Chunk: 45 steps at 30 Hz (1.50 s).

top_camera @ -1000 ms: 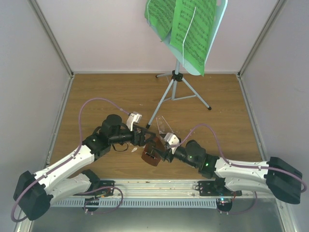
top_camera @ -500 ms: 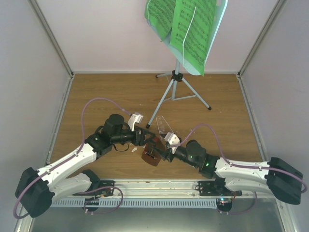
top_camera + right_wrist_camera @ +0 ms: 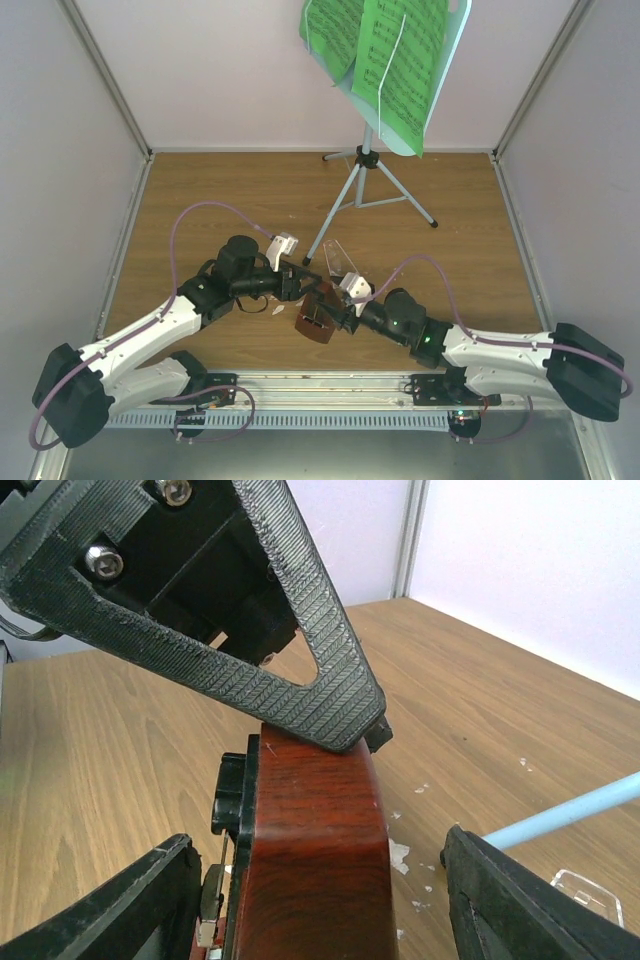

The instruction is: Pack up the instrument practice props

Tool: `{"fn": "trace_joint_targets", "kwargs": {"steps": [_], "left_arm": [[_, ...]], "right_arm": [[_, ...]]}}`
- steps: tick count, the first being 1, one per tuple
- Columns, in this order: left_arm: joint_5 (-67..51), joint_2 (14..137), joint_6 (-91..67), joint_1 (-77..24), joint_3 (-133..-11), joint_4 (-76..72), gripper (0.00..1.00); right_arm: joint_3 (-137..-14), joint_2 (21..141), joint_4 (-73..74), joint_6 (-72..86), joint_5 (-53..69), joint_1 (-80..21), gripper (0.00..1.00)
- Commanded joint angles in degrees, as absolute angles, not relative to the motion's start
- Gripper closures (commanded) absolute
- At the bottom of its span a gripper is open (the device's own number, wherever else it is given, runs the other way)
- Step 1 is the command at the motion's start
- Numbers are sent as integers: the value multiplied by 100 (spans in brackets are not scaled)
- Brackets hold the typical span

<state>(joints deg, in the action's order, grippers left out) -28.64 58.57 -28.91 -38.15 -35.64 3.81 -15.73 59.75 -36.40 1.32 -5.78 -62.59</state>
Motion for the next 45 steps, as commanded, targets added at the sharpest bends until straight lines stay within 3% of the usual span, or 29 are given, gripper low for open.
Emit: {"fn": "trace_joint_targets", "kwargs": {"steps": [1, 16, 22, 25, 29, 33, 39, 45], "left_arm": [[-2863, 5849, -2760, -3806, -3485, 286, 43], [-2545, 5776, -2784, -3814, -3483, 430, 43], [-1690, 5480, -2788, -3814, -3561, 782, 31], [-1241, 5271, -2746, -3814, -3594, 990, 18], [-1053, 4955, -2519, -3814, -3556, 934, 2], [-849, 4682, -2204, -4044, -3337, 574, 2], [-398, 4485, -1623, -5038, -2836, -444, 1], [-67, 4483, -1322, -5419, -2782, -150, 1]], "right_arm": [[-1600, 6038, -3909, 151, -679, -6179, 33], [-1618, 6052, -3972, 175, -712, -6161, 32], [-1798, 5862, -3553, 277, -722, -6161, 9], [-1924, 5581, -3045, 332, -703, -6161, 1], [-2242, 5042, -1998, 517, -679, -6161, 0], [-2544, 4575, -1050, 1246, -1575, -6021, 0], [-2143, 3991, -767, 2048, -1346, -4839, 0], [-1918, 3571, -408, 2482, -1857, -4240, 0]]}}
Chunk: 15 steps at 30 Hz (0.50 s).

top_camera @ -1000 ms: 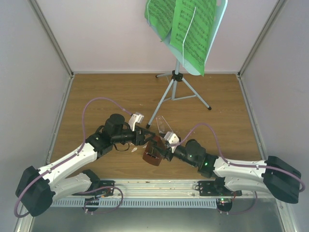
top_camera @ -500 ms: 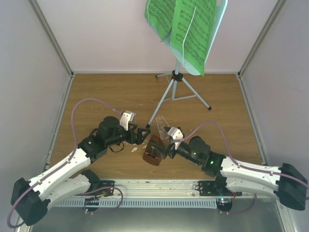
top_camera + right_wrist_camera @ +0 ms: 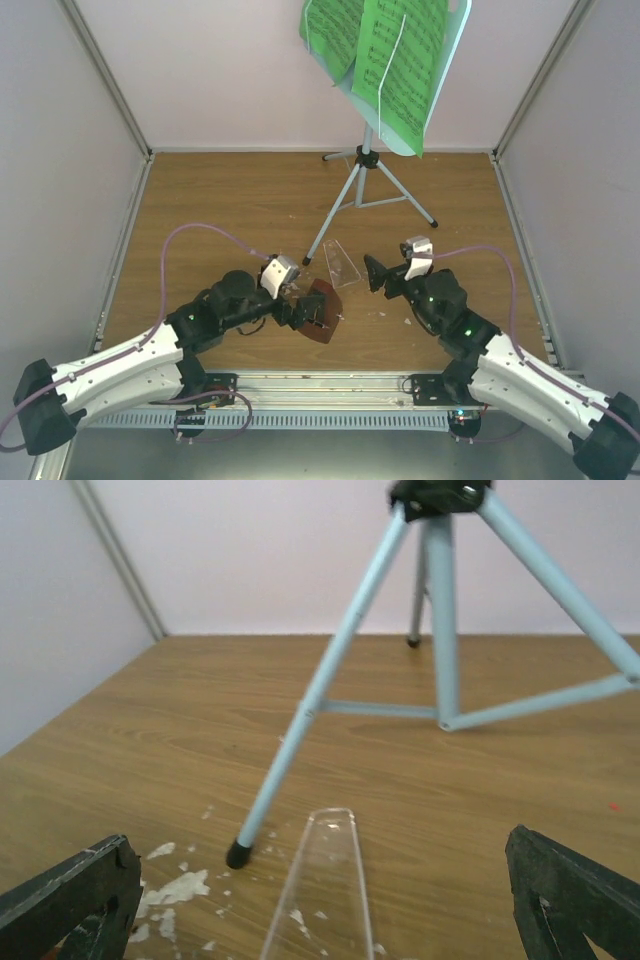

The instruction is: Pack up the instrument practice props

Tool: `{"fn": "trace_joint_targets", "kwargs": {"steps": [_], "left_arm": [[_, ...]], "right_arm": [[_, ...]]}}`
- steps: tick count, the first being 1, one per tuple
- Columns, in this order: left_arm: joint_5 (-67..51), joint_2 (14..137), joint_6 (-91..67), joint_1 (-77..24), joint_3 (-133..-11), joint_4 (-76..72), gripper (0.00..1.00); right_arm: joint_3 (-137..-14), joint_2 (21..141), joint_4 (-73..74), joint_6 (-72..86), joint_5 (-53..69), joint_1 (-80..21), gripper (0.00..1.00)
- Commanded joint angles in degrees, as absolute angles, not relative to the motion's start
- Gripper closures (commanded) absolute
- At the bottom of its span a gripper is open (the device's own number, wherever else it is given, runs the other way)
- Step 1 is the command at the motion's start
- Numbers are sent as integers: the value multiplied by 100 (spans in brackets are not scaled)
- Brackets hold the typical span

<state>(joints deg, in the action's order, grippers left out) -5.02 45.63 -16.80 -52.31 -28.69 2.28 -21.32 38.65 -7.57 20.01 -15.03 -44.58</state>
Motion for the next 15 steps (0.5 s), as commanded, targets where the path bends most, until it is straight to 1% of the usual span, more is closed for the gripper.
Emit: {"fn": "trace_joint_targets", "kwargs": {"steps": [1, 5, 10, 15], "left_arm": [[-50, 4452, -1319, -5450, -2727, -135, 1], [-72, 4420, -1413, -5492, -2496, -159, 1], [-211, 4559, -1468, -5557, -2332, -300, 1], [-259, 4776, -1446, -5603, -2307, -400, 2]], "right_arm": [[-1864, 3502, -423, 2509, -1855, -4204, 0], [-1713, 3382, -399, 2676, -1866, -4139, 0], [-1886, 3543, 256, 3272, -2535, -4137, 0], [-1851, 3607, 236, 3280, -2625, -4133, 0]]}}
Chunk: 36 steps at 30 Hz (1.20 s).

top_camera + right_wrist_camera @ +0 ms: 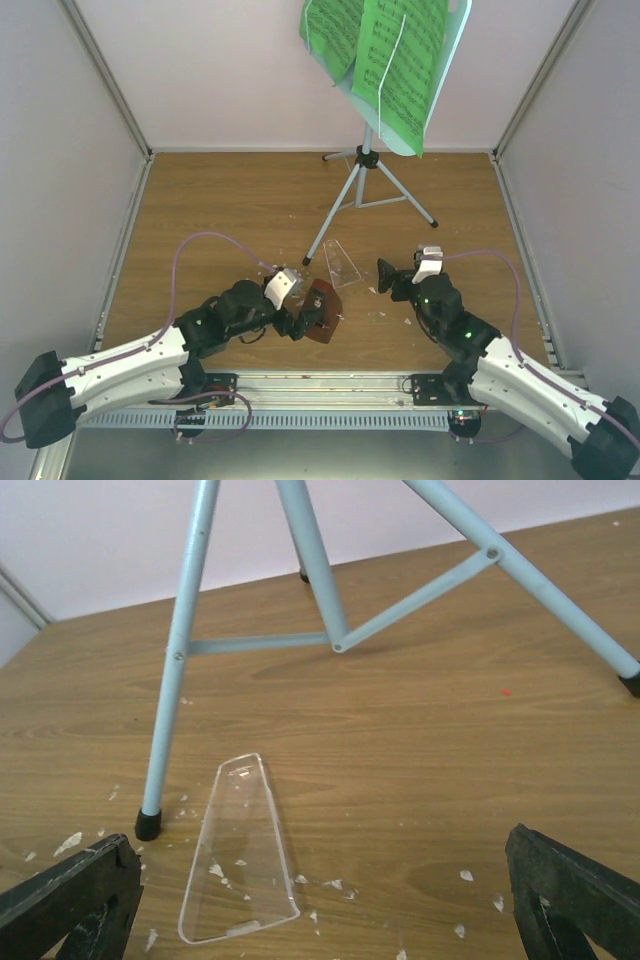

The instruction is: Pack up the instrument practice props

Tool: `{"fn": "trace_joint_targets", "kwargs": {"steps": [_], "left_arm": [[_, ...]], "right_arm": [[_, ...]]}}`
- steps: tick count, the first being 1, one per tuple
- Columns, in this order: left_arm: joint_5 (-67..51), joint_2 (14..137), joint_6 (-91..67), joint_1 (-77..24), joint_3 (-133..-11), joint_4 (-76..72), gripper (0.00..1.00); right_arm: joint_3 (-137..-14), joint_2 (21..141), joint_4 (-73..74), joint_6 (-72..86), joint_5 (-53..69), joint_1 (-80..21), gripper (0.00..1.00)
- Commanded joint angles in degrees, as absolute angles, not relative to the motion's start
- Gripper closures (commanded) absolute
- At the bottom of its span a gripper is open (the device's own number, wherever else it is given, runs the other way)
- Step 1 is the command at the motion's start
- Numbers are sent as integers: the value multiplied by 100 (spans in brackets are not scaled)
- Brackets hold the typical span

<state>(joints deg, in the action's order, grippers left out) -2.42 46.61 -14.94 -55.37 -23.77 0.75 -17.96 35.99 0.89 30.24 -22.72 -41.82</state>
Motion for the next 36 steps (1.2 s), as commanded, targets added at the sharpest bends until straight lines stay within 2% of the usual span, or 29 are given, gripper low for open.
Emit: {"fn": "trace_joint_targets", "kwargs": {"steps": [1, 9, 36], "left_arm": [[-255, 4826, -1442, -5599, -2326, -411, 2], [-52, 5027, -1442, -5702, -2529, -325, 8], [97, 4998, -1759, -5710, -2504, -317, 34]], "right_arm": [[-1832, 3617, 205, 3305, -2620, -4133, 0], [-1678, 3601, 216, 3751, -2873, -4140, 0], [-1496, 3647, 157, 3858, -2937, -4139, 0]]}}
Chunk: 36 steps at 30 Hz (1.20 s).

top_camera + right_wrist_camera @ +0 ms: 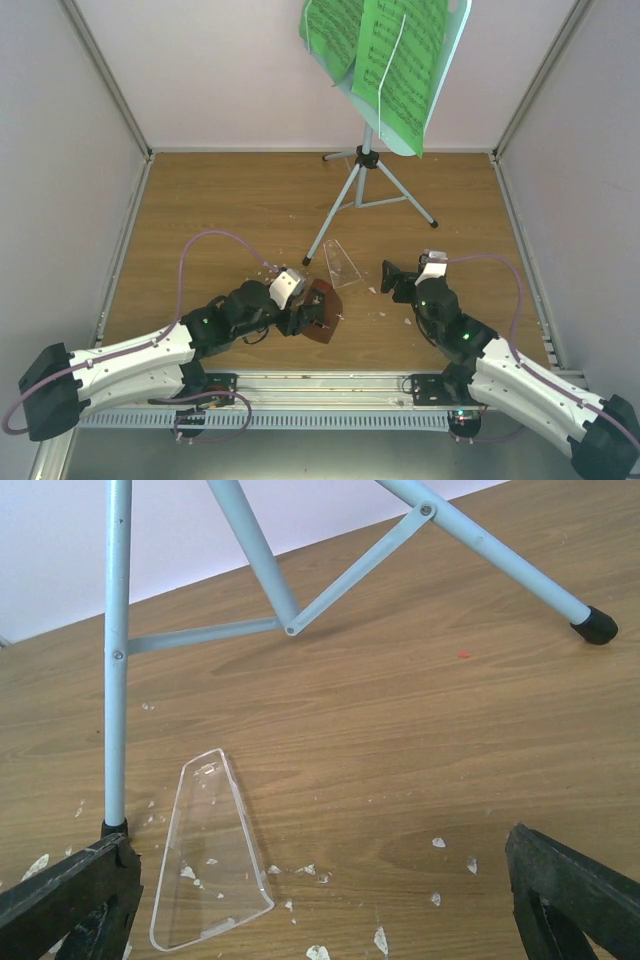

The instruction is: Pack up the instrument practice props

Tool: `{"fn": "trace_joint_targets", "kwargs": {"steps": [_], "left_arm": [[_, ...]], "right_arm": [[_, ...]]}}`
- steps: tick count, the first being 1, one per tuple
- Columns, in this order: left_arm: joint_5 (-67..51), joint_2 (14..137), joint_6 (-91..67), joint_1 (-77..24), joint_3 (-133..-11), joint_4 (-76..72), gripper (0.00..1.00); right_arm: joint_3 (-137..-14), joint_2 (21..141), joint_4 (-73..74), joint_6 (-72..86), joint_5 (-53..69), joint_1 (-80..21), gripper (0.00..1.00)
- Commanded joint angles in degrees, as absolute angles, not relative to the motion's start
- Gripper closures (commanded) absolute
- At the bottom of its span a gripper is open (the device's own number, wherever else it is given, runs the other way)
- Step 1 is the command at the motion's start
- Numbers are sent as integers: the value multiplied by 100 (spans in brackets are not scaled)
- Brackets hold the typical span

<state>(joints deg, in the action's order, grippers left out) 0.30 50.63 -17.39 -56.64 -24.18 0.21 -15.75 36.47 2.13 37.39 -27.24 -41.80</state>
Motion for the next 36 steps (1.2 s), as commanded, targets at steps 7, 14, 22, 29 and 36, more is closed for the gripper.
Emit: {"fn": "trace_joint_targets", "kwargs": {"steps": [7, 14, 22, 29, 36], "left_arm": [[88, 4962, -1758, -5706, -2489, -281, 36], [141, 4794, -1830, -5712, -2515, -183, 17], [-463, 3604, -2621, -5307, -1925, -107, 4], [-2299, 3078, -3278, -4006, -1330, -151, 6], [-3591, 4005, -3066, -3421, -1178, -702, 5]], "right_arm": [[-1484, 3640, 137, 3843, -2933, -4139, 0], [-1591, 3608, 197, 3716, -2816, -4137, 0], [-1793, 3574, 577, 3569, -2010, -4136, 1], [-1594, 4186, 32, 4011, -77, -4142, 20], [-1260, 4903, -935, 4225, 690, -4180, 35]]}}
